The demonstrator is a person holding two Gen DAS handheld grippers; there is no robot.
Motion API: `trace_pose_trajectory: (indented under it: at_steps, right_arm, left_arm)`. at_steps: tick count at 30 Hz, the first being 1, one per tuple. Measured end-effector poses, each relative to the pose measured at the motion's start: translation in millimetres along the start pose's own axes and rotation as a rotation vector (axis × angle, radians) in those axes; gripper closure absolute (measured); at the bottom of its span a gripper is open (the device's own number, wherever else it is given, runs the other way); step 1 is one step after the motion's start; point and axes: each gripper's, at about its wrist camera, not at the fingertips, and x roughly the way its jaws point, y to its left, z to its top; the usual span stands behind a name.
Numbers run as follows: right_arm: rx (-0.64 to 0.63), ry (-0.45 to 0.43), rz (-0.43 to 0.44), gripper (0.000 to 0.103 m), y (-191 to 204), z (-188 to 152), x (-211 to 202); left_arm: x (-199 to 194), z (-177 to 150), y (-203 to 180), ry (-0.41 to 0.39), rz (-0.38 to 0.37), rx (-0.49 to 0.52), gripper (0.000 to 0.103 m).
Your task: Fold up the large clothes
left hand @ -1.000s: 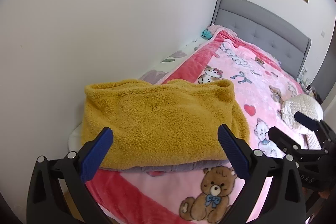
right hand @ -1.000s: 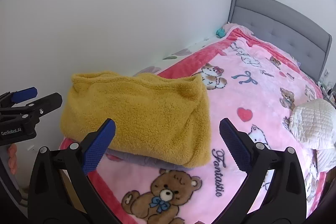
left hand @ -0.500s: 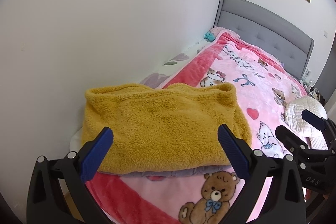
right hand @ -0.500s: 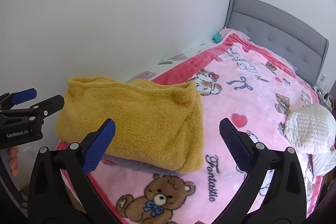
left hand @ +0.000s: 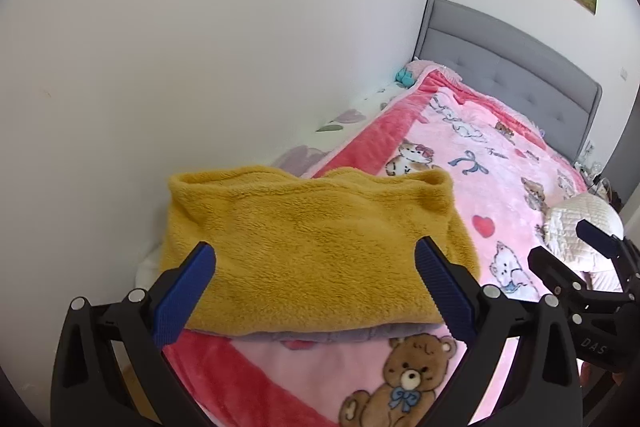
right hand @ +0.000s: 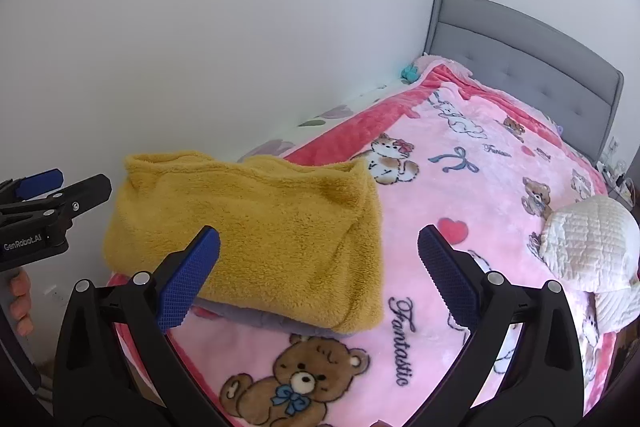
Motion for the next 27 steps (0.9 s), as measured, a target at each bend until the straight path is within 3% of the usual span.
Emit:
trace_pose_trajectory:
  at_steps: [27]
  right_arm:
    - [-0.031,-0.032,0.034,0.008,14.0,6.7,-6.0]
  left_arm:
    - [-8.4,1.1,0.3,0.001,0.029,0.027,0.005]
